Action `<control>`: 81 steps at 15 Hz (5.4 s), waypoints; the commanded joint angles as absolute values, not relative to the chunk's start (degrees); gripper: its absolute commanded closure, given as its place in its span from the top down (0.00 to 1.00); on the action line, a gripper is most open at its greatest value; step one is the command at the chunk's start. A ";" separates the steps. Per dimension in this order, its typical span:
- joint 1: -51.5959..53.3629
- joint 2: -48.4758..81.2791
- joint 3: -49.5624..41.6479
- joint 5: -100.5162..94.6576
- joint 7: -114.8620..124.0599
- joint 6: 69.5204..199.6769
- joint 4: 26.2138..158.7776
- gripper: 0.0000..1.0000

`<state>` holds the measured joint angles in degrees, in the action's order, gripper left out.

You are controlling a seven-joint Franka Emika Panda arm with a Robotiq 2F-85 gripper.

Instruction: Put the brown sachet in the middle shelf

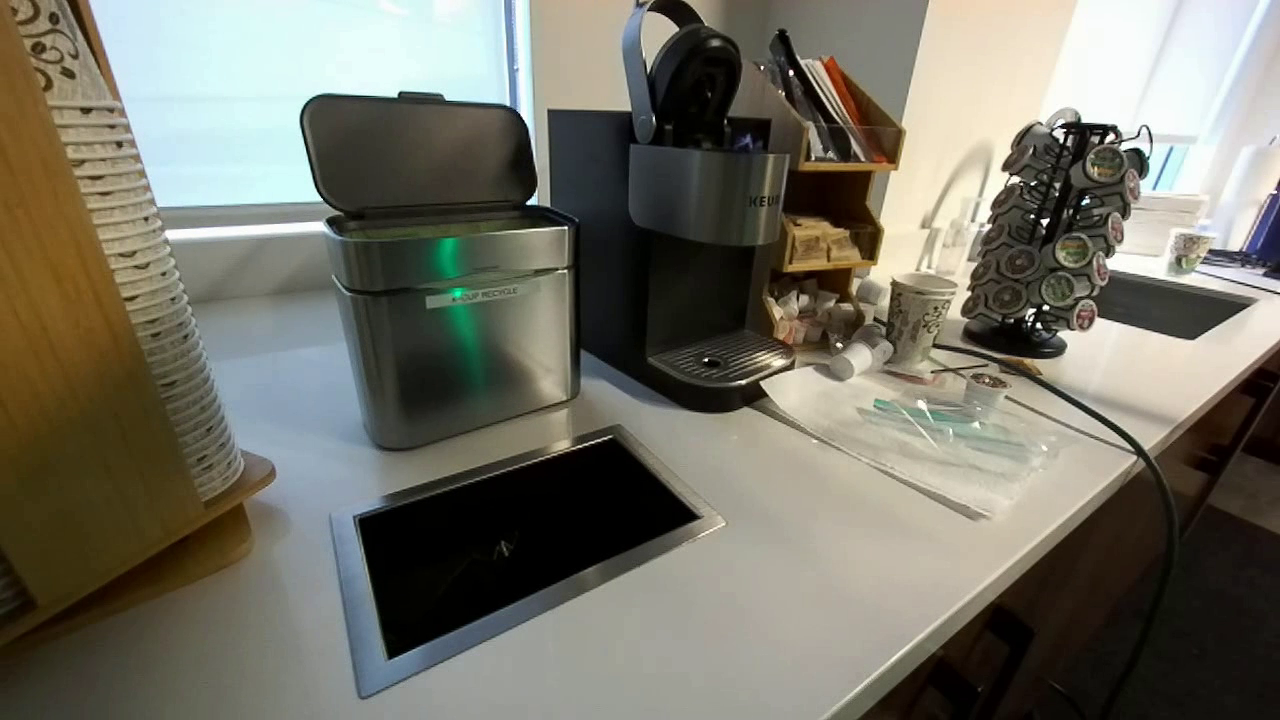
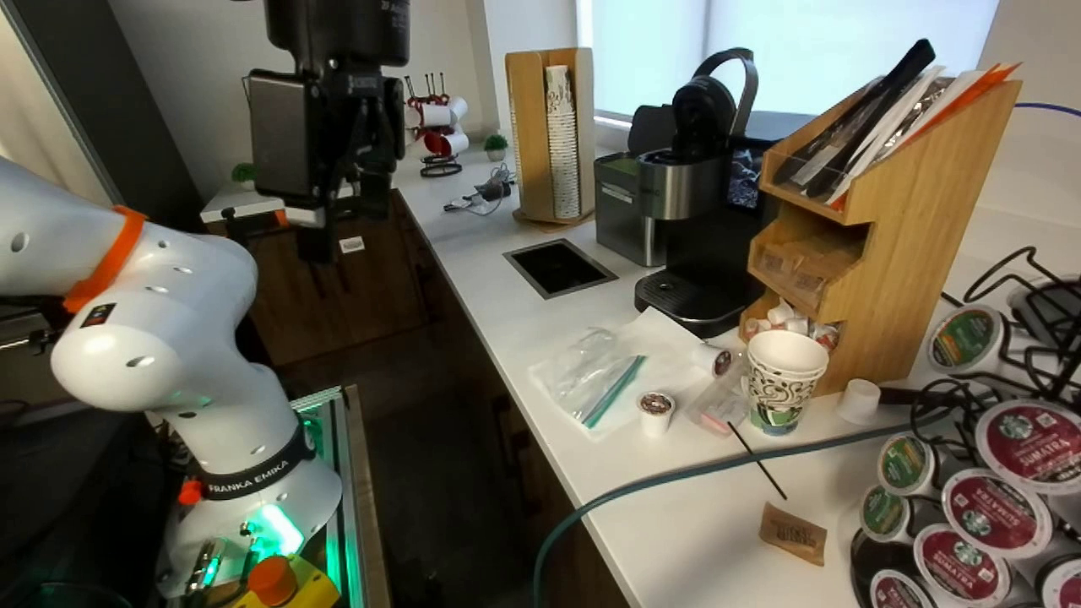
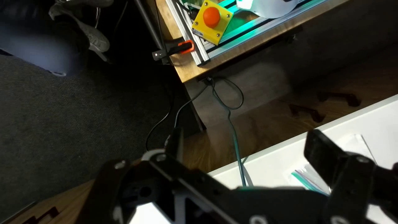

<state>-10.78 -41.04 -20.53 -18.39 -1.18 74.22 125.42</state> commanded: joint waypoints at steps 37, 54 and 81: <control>-13.09 -1.67 -21.21 -8.12 -46.80 116.08 119.60 1.00; -15.84 6.83 -17.29 -16.60 -54.05 134.57 125.37 1.00; -18.66 19.17 -16.08 -16.59 -37.53 158.24 125.34 0.82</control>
<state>-17.59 17.58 -16.28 -16.79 -40.83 156.10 125.93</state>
